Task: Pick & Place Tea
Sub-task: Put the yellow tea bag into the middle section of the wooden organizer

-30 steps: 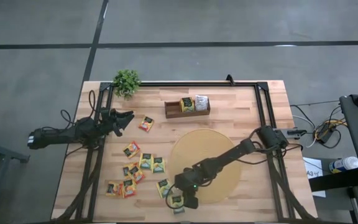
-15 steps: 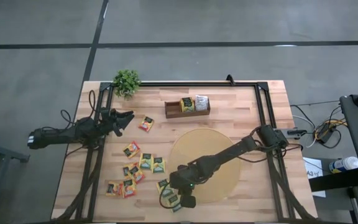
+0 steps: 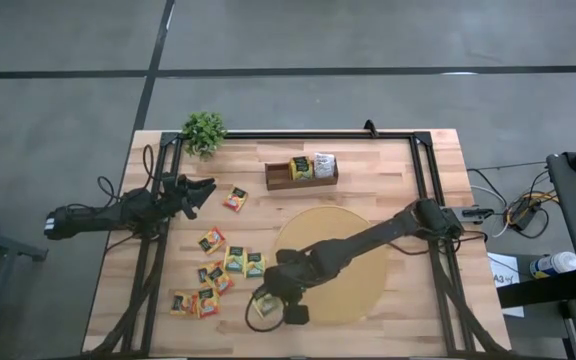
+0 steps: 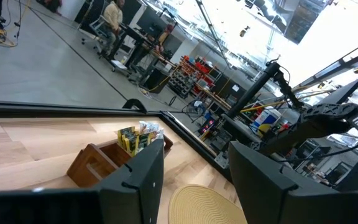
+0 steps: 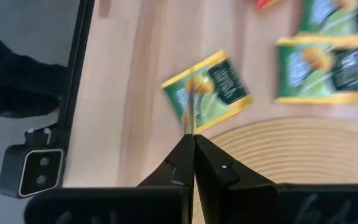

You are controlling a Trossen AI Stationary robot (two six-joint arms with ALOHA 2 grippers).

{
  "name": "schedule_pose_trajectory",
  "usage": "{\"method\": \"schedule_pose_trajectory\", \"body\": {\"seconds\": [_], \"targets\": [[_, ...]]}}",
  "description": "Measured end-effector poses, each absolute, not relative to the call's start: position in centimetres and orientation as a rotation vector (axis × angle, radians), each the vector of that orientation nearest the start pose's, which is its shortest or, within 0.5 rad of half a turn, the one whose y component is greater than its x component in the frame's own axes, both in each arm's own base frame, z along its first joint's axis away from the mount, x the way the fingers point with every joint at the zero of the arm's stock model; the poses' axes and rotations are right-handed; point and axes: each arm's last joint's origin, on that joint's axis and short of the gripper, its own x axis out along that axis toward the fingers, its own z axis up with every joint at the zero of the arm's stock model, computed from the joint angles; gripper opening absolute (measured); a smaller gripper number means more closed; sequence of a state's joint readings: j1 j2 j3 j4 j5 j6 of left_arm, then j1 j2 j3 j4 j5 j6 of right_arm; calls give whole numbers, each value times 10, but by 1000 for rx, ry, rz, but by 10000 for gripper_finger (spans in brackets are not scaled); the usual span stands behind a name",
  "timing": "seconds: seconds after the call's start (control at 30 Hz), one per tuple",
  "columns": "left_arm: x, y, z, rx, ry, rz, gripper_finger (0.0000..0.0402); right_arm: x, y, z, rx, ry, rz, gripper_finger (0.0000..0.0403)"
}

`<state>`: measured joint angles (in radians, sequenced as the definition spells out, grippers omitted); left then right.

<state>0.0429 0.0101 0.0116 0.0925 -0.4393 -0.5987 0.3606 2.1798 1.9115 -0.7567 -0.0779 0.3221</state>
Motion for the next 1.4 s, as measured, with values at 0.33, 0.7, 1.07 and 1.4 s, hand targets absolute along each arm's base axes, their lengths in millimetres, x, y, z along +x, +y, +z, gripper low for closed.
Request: {"method": "schedule_pose_trajectory", "body": {"seconds": [0.33, 0.7, 1.07, 1.4], "targets": [[94, 16, 175, -605, -235, 440, 174, 455, 129, 281, 48, 966, 96, 8], [94, 16, 175, -605, -231, 441, 174, 439, 69, 324, 18, 909, -34, 8], [95, 16, 173, -599, -205, 449, 174, 388, -6, 354, 45, 793, -177, 8], [95, 16, 172, -598, -198, 451, 174, 353, -46, 347, 164, 701, -203, 8]]}}
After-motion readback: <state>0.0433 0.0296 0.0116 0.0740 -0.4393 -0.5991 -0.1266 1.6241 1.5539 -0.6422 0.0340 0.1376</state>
